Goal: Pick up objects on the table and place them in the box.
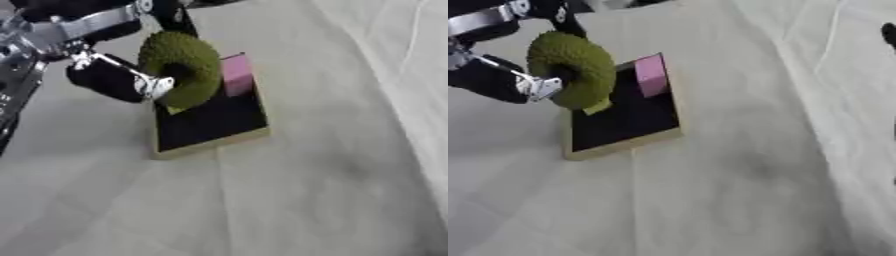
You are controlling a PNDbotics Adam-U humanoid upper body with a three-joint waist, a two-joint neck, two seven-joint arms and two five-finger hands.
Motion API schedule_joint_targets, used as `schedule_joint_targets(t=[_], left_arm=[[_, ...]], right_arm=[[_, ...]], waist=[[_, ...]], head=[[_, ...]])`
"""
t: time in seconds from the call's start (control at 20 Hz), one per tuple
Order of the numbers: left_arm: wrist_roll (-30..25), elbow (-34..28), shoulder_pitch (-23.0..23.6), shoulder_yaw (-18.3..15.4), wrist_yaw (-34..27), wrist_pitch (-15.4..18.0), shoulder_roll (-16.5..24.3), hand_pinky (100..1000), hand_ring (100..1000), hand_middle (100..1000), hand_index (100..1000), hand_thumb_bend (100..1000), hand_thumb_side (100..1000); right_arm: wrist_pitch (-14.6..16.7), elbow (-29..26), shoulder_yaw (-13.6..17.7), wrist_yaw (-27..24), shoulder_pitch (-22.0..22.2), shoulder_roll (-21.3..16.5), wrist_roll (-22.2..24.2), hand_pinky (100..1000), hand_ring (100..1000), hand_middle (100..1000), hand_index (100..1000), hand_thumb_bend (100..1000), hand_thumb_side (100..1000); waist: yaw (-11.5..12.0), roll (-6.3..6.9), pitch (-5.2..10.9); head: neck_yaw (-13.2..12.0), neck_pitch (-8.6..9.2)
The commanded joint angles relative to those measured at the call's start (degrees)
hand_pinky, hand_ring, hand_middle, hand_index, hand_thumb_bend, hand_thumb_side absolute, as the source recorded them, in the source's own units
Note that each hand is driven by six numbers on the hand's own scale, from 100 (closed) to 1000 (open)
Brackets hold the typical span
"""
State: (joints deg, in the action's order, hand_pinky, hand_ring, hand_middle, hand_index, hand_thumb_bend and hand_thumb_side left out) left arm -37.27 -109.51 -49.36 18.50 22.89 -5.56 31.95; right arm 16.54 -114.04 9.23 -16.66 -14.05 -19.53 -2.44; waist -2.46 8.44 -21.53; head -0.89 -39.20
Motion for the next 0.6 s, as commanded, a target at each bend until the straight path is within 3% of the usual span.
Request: schedule_joint_targets(t=[0.05, 0.6], left_arm=[[0.3, 1.1, -1.1, 0.0, 2.3, 0.0, -2.9, 765, 584, 518, 678, 100, 105], [5.7, 13.0, 0.8, 2.3, 18.2, 4.5, -9.7, 763, 600, 521, 684, 100, 100]], right_arm=[[-0.2, -0.6, 0.7, 0.4, -0.1, -1.2, -0.9, 919, 997, 537, 832, 100, 663], [-0.5, -0.6, 0.5, 0.9, -0.3, -0.5, -1.2, 919, 998, 534, 832, 100, 663]], waist=[[0.2, -1.31, 2.28], [0.0, -1.88, 1.79]], head=[[-0.1, 0.03], [-0.9, 0.47]])
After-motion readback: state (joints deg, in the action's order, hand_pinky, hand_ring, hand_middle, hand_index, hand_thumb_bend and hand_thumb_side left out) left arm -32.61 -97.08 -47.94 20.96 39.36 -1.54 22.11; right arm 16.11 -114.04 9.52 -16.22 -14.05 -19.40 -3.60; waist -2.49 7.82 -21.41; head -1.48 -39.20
